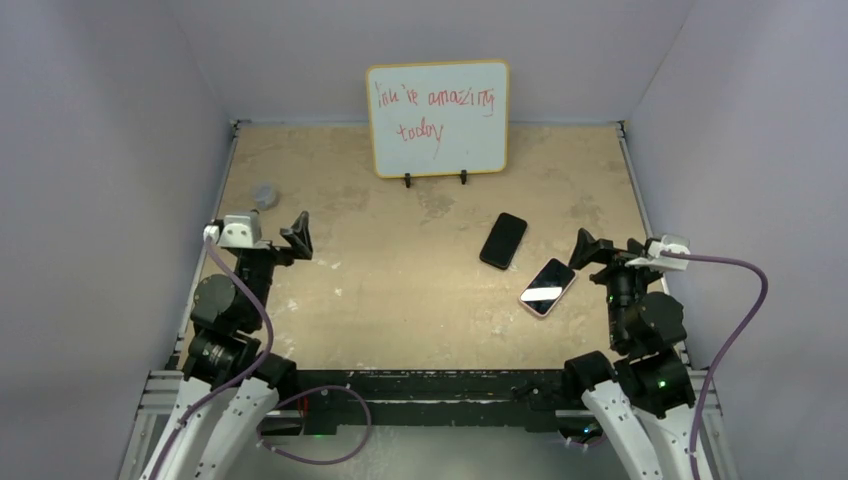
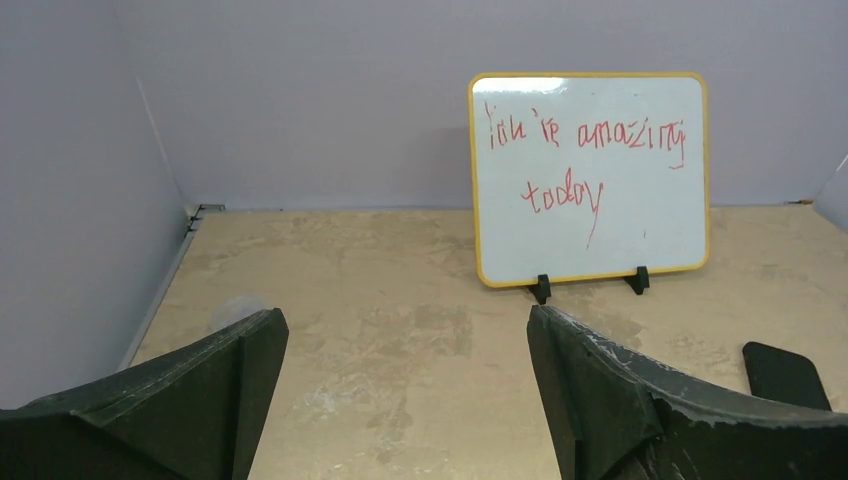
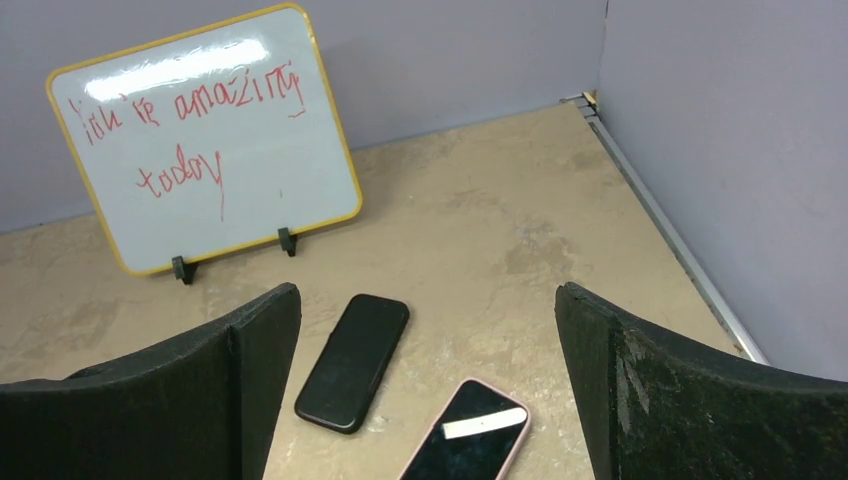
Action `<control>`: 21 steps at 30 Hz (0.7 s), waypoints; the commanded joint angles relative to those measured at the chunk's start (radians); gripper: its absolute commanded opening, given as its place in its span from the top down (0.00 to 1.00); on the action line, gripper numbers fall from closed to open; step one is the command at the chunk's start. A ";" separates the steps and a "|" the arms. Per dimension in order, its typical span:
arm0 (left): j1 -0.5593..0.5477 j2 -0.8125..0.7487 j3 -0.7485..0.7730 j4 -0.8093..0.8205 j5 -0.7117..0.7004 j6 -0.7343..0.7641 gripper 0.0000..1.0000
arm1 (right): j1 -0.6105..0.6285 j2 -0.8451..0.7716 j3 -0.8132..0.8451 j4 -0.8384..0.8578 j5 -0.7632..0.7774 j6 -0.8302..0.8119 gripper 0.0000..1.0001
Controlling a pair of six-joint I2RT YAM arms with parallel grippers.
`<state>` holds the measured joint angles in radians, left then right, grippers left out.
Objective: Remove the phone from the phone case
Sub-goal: Pick up the phone at the center of the board.
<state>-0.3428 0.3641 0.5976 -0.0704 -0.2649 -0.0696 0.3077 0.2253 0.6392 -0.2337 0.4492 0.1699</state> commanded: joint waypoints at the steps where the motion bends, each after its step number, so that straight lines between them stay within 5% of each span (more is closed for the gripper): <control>1: 0.001 -0.034 0.014 0.017 -0.001 -0.045 0.04 | 0.000 -0.021 0.018 0.022 0.012 0.014 0.01; 21: -0.077 -0.022 0.087 -0.189 0.000 -0.134 0.03 | -0.001 0.359 0.306 -0.488 0.075 0.428 0.01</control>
<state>-0.4156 0.3225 0.6521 -0.2161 -0.2687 -0.1822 0.3077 0.5236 0.9161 -0.5983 0.5316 0.4923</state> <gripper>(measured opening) 0.964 0.987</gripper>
